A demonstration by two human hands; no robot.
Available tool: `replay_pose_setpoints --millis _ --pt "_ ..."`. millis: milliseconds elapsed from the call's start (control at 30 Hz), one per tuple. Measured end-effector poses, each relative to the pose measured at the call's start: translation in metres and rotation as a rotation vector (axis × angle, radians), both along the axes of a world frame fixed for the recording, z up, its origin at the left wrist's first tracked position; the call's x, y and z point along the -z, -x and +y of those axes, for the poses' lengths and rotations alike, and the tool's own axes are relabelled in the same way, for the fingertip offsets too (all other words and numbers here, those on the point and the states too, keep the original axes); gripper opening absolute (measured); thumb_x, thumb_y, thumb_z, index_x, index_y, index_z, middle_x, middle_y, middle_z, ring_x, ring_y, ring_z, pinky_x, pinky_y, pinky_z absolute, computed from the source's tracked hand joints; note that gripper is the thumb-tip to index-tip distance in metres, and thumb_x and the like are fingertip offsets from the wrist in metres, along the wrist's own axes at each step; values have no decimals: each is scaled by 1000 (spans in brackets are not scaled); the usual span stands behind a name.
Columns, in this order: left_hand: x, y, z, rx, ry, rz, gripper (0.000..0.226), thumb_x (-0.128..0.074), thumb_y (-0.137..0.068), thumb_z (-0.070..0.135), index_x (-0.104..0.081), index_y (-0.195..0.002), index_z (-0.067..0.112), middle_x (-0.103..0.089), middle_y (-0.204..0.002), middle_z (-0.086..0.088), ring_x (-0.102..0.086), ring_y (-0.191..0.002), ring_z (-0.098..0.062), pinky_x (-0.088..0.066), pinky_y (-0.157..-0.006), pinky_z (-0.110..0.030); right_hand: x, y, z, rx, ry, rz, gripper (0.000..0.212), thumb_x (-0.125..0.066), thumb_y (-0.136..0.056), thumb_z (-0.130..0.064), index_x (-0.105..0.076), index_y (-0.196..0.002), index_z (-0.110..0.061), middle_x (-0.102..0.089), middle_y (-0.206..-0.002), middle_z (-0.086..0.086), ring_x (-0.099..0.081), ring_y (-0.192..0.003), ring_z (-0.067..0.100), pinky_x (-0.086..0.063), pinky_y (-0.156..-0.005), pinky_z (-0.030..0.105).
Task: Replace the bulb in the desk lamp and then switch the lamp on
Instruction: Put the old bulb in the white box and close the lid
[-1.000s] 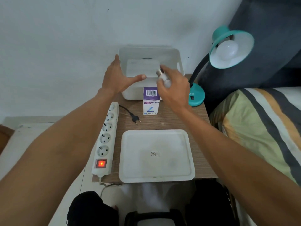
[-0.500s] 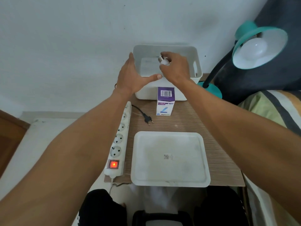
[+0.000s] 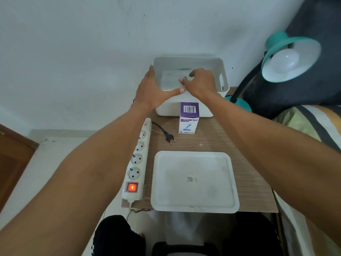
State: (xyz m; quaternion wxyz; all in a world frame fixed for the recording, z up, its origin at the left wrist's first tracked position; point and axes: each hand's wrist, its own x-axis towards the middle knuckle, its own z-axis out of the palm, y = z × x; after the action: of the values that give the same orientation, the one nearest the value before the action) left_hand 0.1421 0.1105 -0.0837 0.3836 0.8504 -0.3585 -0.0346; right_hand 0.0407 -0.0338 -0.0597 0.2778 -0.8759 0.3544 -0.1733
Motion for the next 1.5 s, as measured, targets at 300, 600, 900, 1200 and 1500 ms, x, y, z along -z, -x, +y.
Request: replay_pose_setpoints --millis 300,600,900,1200,1500 --pt "-9 24 17 -105 -205 20 140 -58 -60 95 0 -161 16 -4 -170 -5 0 -157 -22 -24 -120 -54 -32 44 4 16 -10 -114 44 -64 -93 -44 -64 -127 -14 -68 -120 7 -63 -110 20 -50 -94 33" --pt "30 122 87 -76 54 79 113 -70 -75 75 -12 -159 26 -22 -166 1 -25 -151 -21 -36 -118 -46 3 137 43 26 34 -126 40 -66 -93 -38 -66 -126 -15 -71 -119 6 -64 -108 19 -52 -91 32" --pt "82 207 148 -36 -167 107 106 -61 -81 77 -15 -159 22 -17 -168 -3 -15 -155 -22 -23 -125 -45 81 241 106 52 -105 44 48 -69 -90 -38 -61 -133 -19 -56 -139 7 -52 -128 25 -44 -105 40" --pt "100 234 168 -22 -347 84 109 -54 -82 79 -8 -161 21 4 -170 -6 1 -157 -23 -16 -123 -38 130 284 134 82 -13 195 71 -62 -89 -56 -43 -148 -23 -19 -163 10 -18 -150 29 -28 -118 45" --pt "107 244 166 -108 -351 9 105 -50 -80 84 -17 -160 25 2 -170 -10 4 -157 -26 -10 -125 -42 145 285 138 92 75 144 68 -54 -90 -58 -47 -146 -19 -33 -158 15 -23 -149 34 -12 -123 46"
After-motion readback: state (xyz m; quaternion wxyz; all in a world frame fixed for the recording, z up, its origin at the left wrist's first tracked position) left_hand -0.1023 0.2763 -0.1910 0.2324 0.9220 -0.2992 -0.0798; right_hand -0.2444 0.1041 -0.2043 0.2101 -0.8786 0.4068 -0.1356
